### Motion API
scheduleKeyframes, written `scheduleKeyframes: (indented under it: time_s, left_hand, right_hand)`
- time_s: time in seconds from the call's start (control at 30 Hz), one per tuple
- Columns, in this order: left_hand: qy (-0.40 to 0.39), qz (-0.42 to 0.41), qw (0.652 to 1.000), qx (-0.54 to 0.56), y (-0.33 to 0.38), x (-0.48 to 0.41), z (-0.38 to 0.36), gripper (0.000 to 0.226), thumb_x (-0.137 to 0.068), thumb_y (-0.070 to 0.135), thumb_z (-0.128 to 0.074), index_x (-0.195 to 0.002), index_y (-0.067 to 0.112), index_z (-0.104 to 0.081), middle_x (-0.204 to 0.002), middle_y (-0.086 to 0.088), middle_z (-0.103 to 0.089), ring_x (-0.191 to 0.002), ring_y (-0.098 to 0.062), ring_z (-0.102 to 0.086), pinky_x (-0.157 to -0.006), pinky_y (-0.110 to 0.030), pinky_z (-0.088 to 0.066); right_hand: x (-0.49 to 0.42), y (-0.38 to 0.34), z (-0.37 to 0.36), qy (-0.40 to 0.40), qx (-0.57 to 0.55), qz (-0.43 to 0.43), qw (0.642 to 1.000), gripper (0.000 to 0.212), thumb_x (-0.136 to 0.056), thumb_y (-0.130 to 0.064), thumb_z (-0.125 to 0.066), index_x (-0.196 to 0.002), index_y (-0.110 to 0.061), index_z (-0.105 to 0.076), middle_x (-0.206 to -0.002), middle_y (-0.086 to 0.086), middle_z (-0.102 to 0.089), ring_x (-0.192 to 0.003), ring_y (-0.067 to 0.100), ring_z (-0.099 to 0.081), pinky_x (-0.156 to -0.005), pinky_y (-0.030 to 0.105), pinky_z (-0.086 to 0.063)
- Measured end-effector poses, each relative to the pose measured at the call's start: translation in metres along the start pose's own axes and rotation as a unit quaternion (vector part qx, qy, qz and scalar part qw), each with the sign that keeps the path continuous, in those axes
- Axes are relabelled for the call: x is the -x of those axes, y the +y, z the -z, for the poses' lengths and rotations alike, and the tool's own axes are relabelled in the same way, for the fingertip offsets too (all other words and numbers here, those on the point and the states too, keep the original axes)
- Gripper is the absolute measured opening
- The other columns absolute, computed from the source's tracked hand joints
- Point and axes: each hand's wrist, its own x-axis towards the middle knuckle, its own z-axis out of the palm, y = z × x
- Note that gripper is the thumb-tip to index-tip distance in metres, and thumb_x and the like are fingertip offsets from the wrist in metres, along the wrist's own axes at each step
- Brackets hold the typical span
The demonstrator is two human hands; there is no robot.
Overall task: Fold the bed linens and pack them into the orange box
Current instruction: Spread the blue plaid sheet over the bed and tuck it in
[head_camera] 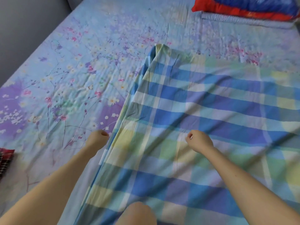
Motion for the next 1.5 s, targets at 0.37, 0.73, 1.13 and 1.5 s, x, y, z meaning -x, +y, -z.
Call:
scheduleKeyframes:
  time_s: [0.37,0.73,1.13,1.5]
  left_hand:
    - [0.051,-0.156,0.984,0.074,0.249,-0.244,-0.015,0.022,-0.083,0.001,-0.049,-0.091,0.011,-0.067,-0.088,-0.01,-0.069,-0.087,-0.029,-0.064,-0.076,-0.032,-0.05]
    - [0.12,-0.341,0.915,-0.179,0.385,-0.409,-0.028,0.044,-0.091,0.032,-0.058,-0.132,0.019,-0.048,-0.128,-0.007,-0.053,-0.118,-0.029,-0.042,-0.092,-0.034,-0.037]
    - [0.155,-0.425,0.854,-0.258,0.469,-0.424,0.004,0.024,-0.079,-0.011,-0.046,-0.094,-0.003,-0.062,-0.096,-0.018,-0.06,-0.086,-0.033,-0.055,-0.063,-0.037,-0.041]
    - [-0.069,-0.059,0.996,0.001,0.411,-0.423,-0.037,0.041,-0.098,0.02,-0.04,-0.063,0.001,-0.052,-0.039,-0.01,-0.055,-0.039,-0.024,-0.056,-0.044,-0.03,-0.052]
  right_hand:
    - [-0.257,-0.036,0.087,0.093,0.111,-0.032,0.989,0.037,-0.094,-0.029,-0.051,-0.126,-0.012,-0.044,-0.126,0.013,-0.051,-0.115,0.031,-0.051,-0.092,0.034,-0.043]
    - [-0.401,-0.027,0.096,-0.028,0.208,-0.004,0.978,0.088,-0.085,-0.058,-0.053,-0.15,-0.032,0.001,-0.158,0.009,-0.002,-0.142,0.038,-0.012,-0.114,0.039,-0.018]
    - [-0.389,-0.036,0.117,-0.025,0.133,0.008,0.991,0.078,-0.09,-0.052,-0.051,-0.151,-0.032,-0.006,-0.158,0.008,-0.008,-0.143,0.031,-0.016,-0.111,0.035,-0.024]
    - [-0.428,-0.047,0.113,0.081,0.13,-0.027,0.988,0.074,-0.089,-0.059,-0.046,-0.149,-0.027,-0.017,-0.153,0.016,-0.019,-0.134,0.034,-0.031,-0.104,0.037,-0.036]
